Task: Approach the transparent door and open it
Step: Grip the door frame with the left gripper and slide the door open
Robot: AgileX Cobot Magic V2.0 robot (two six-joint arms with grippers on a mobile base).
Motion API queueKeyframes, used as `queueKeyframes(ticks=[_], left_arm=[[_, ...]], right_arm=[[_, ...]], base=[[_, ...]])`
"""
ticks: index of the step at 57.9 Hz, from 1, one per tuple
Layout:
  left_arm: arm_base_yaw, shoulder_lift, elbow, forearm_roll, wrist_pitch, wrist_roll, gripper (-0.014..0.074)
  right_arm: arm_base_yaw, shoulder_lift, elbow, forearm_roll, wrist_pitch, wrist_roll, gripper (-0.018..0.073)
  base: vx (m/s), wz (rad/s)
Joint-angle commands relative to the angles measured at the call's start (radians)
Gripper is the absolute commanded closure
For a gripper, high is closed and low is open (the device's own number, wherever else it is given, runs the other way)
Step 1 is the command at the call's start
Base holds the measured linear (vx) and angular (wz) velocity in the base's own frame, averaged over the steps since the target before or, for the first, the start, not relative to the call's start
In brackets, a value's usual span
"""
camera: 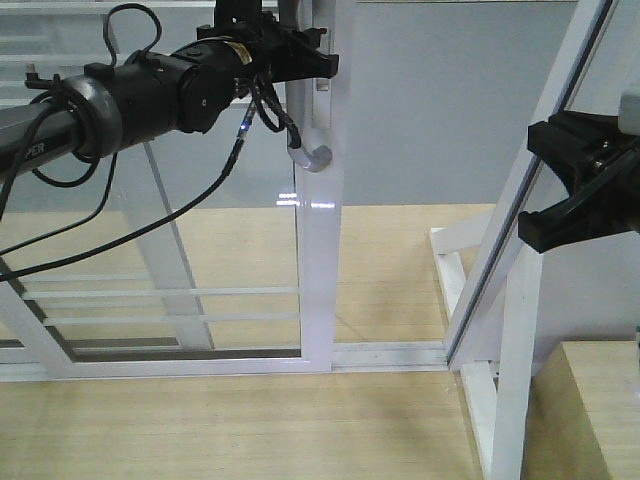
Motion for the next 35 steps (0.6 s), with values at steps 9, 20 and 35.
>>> queueKeyframes(ticks=[9, 20, 35], left_arm=[[0.063, -0.091, -0.039, -0.009, 0.020, 0.001, 0.0605], [0.112, -0.126, -0.038, -0.009, 0.086, 0.001, 0.0599], [0.190, -0.178, -0.035, -0.009, 0.112, 0.001, 0.0596]], right_arm=[[0.001, -0.008, -0.029, -0.005, -0.082, -0.010, 0.0564], [0.001, -0.008, -0.029, -0.005, -0.082, -0.010, 0.0564], [0.001, -0.008, -0.029, -0.002, -0.082, -0.010, 0.0564]], base=[[0.00, 0.00], [0.00, 0.00], [0.00, 0.00]])
